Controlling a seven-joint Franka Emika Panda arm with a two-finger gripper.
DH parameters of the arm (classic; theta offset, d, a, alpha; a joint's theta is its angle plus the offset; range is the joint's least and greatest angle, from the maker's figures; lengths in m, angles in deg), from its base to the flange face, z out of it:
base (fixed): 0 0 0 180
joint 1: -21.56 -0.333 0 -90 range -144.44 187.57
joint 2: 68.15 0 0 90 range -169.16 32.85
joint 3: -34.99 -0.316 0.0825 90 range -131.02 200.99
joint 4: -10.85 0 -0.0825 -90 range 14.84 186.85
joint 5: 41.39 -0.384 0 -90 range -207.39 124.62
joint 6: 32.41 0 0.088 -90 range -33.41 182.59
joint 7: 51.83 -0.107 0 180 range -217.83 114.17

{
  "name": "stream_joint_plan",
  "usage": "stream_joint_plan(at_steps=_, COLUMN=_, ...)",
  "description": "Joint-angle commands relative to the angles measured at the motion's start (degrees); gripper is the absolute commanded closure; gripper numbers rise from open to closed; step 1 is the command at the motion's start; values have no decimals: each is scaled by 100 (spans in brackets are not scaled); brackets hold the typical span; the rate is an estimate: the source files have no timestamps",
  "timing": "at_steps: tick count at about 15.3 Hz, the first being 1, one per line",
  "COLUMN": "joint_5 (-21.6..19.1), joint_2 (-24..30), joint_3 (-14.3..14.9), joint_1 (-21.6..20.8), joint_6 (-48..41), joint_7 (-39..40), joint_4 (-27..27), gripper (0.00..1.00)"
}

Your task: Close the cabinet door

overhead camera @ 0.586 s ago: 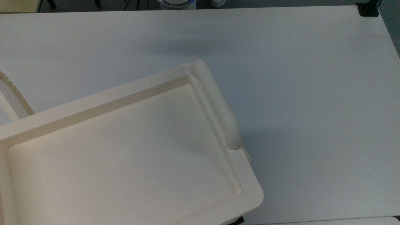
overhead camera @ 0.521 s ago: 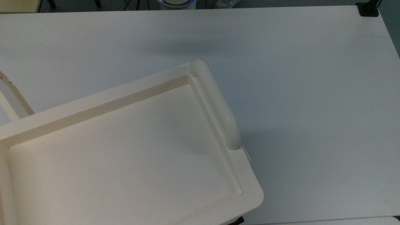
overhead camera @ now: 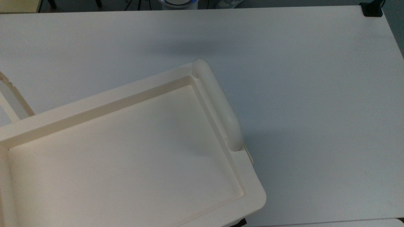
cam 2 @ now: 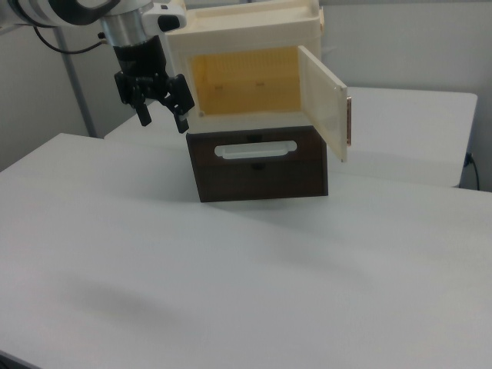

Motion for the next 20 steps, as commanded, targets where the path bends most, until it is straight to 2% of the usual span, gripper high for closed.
stream_joint_plan(at_steps=1, joint_5=100, joint_2=63, joint_3=41, joint_1=-98, joint_6=9, joint_7=97, joint_4=77, gripper=0)
stream_joint_plan(at_steps=8, joint_5=73, joint_2=46, joint_3=41, joint_1=-89, joint_6=17, joint_7=124, joint_4=68, gripper=0)
stream_joint_plan(at_steps=14, joint_5=56, joint_2=28, joint_3=41, joint_1=-45, joint_6=44, joint_7=765, joint_4=51, gripper=1)
stream_joint_plan(at_steps=15, joint_5=47, joint_2=28, joint_3=50, joint_1=-36, joint_6=52, joint_7=748, joint_4=42, gripper=7)
stream_joint_plan(at_steps=17, joint_5=38, joint_2=28, joint_3=68, joint_1=-10, joint_6=183, joint_7=722, joint_4=33, gripper=29)
stream_joint_plan(at_steps=20, joint_5=-6, joint_2=19, joint_3=68, joint_1=34, joint_6=246, joint_7=617, joint_4=33, gripper=79)
